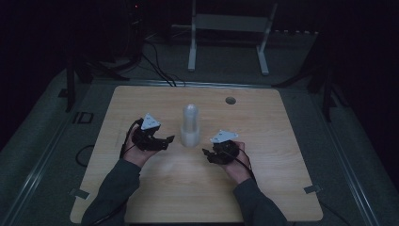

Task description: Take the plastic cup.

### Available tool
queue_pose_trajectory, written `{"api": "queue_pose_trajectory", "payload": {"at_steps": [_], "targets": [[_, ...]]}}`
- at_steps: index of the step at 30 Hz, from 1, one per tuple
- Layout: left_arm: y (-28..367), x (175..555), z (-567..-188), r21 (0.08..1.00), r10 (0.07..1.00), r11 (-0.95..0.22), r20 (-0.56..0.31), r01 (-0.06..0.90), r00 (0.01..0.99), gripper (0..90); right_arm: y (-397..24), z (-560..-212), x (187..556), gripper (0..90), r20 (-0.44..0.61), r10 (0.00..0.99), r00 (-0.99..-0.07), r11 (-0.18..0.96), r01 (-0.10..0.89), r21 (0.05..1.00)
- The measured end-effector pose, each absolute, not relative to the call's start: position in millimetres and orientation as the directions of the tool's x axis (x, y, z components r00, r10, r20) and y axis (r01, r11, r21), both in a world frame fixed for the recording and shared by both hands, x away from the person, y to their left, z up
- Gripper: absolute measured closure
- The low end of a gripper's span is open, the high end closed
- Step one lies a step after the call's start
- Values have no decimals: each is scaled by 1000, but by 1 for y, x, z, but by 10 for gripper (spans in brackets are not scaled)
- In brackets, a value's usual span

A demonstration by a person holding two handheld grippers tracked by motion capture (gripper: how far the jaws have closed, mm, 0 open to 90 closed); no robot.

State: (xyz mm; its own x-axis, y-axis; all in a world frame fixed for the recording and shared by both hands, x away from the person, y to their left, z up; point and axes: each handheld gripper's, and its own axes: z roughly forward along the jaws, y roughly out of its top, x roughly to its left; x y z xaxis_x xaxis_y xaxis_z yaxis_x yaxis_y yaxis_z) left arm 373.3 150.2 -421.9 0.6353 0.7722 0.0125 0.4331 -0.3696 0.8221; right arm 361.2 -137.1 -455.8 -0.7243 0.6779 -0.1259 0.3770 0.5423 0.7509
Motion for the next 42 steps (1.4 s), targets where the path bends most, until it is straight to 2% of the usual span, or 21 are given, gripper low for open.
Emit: {"api": "queue_pose_trajectory", "payload": {"at_steps": [17,42], "targets": [[130,387,-385,834,728,-417,68,361,682,244,-132,-444,373,428,-100,671,-735,515,366,775],[102,406,-365,865,683,-386,34,321,730,233,-115,-436,385,403,-47,672,-739,461,368,807]]}}
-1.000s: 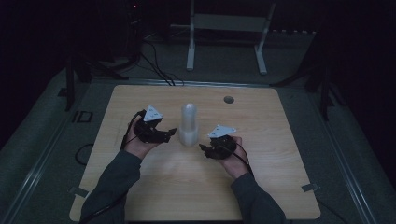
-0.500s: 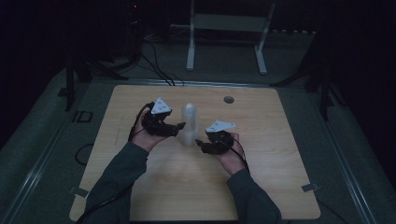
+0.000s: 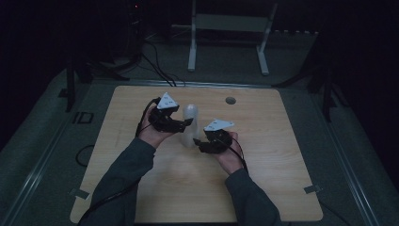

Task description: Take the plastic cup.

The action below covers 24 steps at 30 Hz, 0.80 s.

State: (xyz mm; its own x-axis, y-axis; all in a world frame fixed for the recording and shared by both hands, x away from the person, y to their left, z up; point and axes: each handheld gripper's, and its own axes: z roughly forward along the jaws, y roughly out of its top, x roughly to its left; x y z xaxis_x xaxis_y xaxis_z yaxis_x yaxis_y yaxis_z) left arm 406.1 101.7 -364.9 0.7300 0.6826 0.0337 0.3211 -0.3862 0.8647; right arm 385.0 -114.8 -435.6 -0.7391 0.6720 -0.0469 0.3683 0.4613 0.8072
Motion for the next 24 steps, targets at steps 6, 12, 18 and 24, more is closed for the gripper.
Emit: {"api": "queue_pose_trajectory", "payload": {"at_steps": [6,12,18,24], "targets": [[93,413,-365,866,676,-381,23,323,736,226,-113,-437,387,401,-56,676,-735,466,367,805],[87,417,-368,864,678,-379,15,331,735,227,-113,-438,388,401,-52,679,-733,463,372,804],[83,417,-366,866,678,-375,12,332,735,272,-112,-440,388,399,-60,680,-731,469,371,801],[83,418,-364,863,672,-378,6,336,740,345,-111,-441,389,397,-61,681,-730,471,373,800]]}}
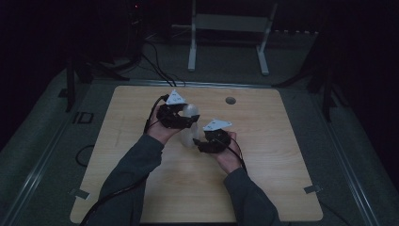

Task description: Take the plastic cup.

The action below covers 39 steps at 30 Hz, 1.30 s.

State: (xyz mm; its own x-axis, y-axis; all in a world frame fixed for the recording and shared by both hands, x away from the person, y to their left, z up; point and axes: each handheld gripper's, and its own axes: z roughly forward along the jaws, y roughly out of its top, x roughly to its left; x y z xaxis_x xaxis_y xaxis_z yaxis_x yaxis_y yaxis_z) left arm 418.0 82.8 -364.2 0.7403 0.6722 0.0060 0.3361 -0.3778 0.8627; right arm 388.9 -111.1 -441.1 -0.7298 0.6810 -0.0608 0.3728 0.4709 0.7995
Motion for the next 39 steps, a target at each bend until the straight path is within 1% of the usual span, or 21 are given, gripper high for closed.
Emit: {"api": "queue_pose_trajectory", "payload": {"at_steps": [2,10,19,26,39], "targets": [[83,418,-364,863,674,-371,-4,343,739,368,-111,-441,389,395,-63,681,-730,472,372,799],[85,419,-361,864,668,-371,-7,341,744,388,-112,-442,391,395,-59,684,-727,468,376,800],[87,419,-358,867,667,-367,-8,338,745,390,-111,-441,391,389,-58,681,-730,468,373,801],[89,418,-350,874,666,-362,-2,325,746,397,-109,-438,392,350,-52,679,-732,457,366,811],[91,414,-333,884,669,-361,22,298,743,408,-104,-434,391,349,-60,671,-739,455,347,820]]}}
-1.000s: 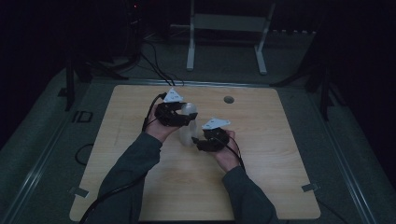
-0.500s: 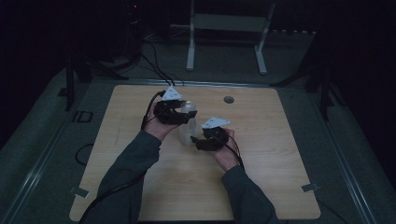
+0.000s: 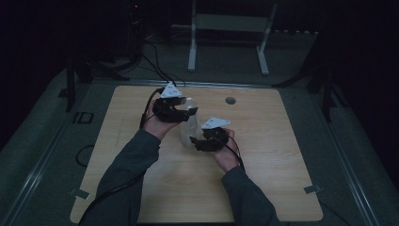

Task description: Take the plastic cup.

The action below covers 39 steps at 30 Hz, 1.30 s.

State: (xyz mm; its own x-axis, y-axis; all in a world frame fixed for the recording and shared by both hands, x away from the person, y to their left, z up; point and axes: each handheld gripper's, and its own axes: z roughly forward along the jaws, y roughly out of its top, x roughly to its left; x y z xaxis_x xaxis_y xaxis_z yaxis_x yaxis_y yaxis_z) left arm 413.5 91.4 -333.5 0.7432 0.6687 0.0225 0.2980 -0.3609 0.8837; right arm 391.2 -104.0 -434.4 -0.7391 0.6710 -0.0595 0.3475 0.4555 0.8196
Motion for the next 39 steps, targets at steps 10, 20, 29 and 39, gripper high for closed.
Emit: {"api": "queue_pose_trajectory", "payload": {"at_steps": [10,20,29,39], "targets": [[95,410,-321,895,667,-349,29,278,745,409,-107,-431,389,349,-64,670,-739,453,340,824],[98,404,-307,910,660,-331,32,252,751,411,-110,-431,385,349,-66,669,-740,454,337,825],[98,399,-295,916,649,-327,37,234,759,412,-117,-428,382,349,-71,671,-738,453,332,827],[102,391,-284,917,628,-337,51,212,777,413,-128,-425,378,349,-77,675,-734,455,332,826]]}}
